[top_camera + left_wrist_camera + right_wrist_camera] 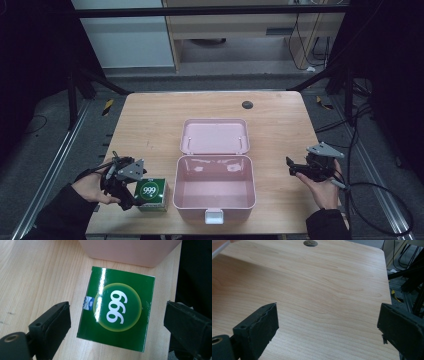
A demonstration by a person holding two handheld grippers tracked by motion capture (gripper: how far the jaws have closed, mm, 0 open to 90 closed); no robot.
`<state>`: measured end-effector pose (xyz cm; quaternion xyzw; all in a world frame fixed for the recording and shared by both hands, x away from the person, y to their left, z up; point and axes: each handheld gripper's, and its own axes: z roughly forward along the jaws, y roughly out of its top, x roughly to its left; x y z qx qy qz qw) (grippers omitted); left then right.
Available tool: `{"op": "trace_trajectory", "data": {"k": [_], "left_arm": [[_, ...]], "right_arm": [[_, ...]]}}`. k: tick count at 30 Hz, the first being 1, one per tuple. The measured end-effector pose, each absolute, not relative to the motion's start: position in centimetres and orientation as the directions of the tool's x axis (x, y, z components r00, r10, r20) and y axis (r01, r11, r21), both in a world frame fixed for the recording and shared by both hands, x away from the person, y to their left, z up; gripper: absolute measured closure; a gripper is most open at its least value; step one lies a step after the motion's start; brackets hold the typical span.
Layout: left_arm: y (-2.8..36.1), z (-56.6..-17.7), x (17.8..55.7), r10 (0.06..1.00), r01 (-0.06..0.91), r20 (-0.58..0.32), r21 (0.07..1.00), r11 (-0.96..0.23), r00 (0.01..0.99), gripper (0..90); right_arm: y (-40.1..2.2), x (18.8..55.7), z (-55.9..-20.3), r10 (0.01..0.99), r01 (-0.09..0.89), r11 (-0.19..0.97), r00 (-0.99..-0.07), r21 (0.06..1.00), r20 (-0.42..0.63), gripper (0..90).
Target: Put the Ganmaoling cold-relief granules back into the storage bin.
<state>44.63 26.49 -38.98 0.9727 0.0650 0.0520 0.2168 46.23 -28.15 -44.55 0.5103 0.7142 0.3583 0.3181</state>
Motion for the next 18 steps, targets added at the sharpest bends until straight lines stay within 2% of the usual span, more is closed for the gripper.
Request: {"op": "trace_trajectory", "data": {"k": [18], "left_arm": [[25.4,-41.0,45.1,0.111,0.078,0.064,0.382,-0.921,0.992,4.0]], "right_arm": [[-27.7,46.4,-45.0,0.949,0.522,0.267,-0.288,0.81,-0.127,3.1]]}}
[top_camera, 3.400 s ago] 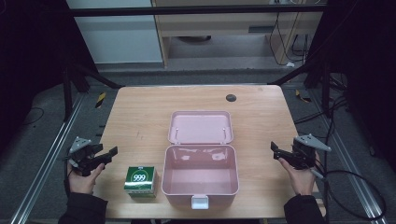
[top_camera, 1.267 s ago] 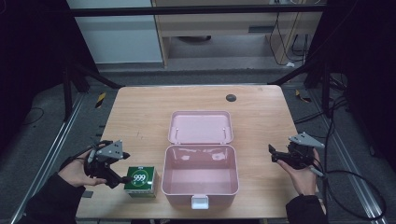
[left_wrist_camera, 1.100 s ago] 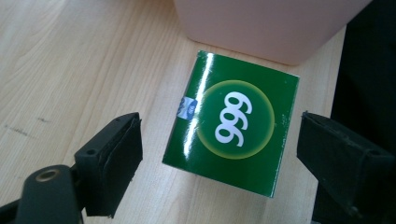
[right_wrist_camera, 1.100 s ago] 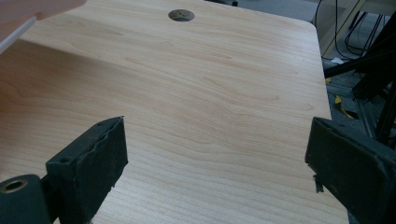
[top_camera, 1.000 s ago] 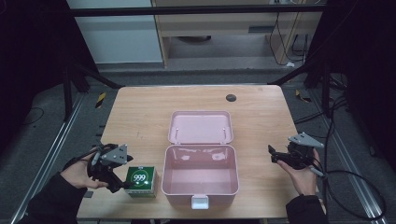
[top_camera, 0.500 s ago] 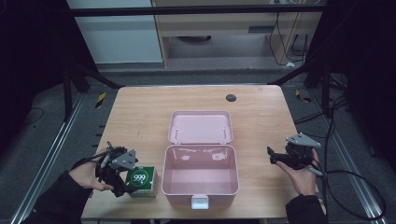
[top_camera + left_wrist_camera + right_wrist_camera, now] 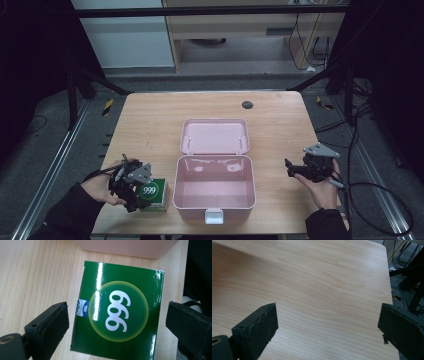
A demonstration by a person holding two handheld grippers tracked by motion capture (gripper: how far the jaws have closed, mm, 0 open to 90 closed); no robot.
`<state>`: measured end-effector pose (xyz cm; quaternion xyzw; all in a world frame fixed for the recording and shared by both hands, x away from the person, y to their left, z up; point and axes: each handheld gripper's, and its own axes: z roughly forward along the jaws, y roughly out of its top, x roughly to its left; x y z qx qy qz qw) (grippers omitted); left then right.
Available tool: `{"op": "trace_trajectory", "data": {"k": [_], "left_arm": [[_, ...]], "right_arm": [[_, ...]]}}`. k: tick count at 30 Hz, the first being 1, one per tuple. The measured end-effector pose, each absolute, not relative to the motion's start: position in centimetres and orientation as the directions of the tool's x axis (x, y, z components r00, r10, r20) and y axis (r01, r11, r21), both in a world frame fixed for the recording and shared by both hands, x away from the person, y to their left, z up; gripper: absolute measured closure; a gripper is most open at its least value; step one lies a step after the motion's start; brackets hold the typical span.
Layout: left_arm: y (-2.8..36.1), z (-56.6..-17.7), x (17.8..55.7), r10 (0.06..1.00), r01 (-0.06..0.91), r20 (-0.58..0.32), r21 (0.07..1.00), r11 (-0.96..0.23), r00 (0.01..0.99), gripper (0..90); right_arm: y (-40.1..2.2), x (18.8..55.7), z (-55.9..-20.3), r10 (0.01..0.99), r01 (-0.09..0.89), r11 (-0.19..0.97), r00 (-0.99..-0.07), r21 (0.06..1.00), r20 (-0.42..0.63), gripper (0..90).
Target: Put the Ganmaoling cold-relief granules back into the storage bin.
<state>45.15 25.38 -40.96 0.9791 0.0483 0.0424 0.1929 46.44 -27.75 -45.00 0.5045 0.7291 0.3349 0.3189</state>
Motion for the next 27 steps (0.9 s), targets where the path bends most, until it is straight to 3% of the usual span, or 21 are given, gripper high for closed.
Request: {"op": "trace_trajectory", "data": {"k": [27], "left_arm": [[25.3,-44.1,46.1,0.106,0.099,0.003,0.34,-0.935,0.994,7.8]], "right_arm": [[-27.4,46.6,-45.4,0.945,0.539,0.286,-0.295,0.792,-0.141,2.9]]}}
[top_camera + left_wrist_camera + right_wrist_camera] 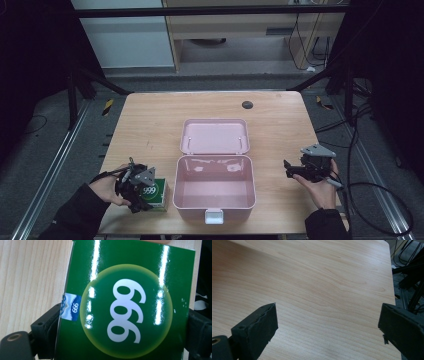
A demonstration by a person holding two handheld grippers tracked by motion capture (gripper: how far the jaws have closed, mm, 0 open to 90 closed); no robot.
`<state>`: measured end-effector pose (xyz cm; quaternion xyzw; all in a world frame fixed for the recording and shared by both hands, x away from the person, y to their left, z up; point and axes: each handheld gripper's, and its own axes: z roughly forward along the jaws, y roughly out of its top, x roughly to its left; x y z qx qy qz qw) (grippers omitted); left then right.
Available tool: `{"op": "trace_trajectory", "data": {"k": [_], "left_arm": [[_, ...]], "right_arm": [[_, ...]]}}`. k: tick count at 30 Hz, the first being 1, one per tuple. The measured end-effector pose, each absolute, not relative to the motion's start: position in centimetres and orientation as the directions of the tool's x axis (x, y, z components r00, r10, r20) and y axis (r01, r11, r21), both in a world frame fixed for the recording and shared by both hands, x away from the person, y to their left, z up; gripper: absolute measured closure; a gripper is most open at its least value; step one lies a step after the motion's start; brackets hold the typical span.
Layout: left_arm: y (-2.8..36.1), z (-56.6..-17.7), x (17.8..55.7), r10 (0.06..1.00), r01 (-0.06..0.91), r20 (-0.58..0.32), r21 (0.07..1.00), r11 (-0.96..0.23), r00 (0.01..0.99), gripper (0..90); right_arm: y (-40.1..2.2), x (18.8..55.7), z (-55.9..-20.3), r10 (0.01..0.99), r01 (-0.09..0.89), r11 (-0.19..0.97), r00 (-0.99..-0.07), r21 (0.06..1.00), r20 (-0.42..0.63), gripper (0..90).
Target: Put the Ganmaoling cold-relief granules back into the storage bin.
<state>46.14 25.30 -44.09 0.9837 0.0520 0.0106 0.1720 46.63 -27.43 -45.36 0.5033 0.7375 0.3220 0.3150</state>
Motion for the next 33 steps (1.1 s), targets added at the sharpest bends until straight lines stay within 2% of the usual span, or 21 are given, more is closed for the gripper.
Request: {"op": "trace_trajectory", "data": {"k": [10,17,33], "left_arm": [[25.4,-44.0,46.1,0.087,0.08,0.005,0.337,-0.938,0.996,12.8],[25.8,-43.5,46.0,0.117,0.112,-0.009,0.352,-0.929,0.993,14.0],[26.8,-38.4,45.0,0.151,0.137,0.003,0.405,-0.904,0.988,14.3]], "right_arm": [[-27.6,46.6,-45.6,0.948,0.545,0.279,-0.29,0.791,-0.134,3.1],[-27.7,46.7,-45.6,0.947,0.543,0.281,-0.293,0.791,-0.135,3.2],[-27.8,46.6,-45.7,0.947,0.544,0.279,-0.294,0.792,-0.132,3.2]]}}
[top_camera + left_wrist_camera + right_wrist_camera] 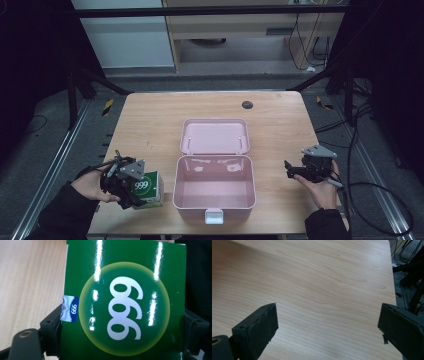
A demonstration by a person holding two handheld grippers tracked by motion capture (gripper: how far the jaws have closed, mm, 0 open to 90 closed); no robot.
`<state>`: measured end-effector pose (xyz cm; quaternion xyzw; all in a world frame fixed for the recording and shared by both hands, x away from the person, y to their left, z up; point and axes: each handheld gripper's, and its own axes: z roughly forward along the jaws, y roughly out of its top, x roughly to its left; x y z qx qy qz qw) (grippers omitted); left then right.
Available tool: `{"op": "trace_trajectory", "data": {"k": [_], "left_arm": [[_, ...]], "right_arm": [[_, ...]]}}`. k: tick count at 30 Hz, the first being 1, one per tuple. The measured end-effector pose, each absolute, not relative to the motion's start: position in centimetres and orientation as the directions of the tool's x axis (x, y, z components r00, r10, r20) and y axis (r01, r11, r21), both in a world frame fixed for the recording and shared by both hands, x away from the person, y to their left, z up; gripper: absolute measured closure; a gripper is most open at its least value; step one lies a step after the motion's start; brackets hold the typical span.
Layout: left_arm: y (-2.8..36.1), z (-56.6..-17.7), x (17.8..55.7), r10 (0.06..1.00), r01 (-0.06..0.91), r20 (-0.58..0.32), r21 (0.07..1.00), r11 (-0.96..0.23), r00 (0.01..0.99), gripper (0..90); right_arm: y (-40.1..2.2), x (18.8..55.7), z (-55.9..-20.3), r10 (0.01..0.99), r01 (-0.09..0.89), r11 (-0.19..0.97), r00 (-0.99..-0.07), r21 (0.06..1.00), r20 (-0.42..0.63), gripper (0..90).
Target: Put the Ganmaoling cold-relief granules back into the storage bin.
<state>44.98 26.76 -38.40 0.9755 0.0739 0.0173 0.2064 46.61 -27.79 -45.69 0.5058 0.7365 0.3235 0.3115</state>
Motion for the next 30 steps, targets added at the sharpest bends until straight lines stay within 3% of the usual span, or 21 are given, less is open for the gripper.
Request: {"op": "trace_trajectory", "data": {"k": [16,30], "left_arm": [[27.1,-34.2,44.1,0.178,0.142,0.022,0.509,-0.849,0.984,14.5],[26.7,-32.6,44.0,0.178,0.141,0.018,0.535,-0.833,0.984,14.7]], "right_arm": [[-27.9,46.6,-45.8,0.948,0.546,0.276,-0.288,0.791,-0.132,3.2],[-27.9,46.6,-45.8,0.948,0.547,0.277,-0.291,0.79,-0.131,3.2]]}}
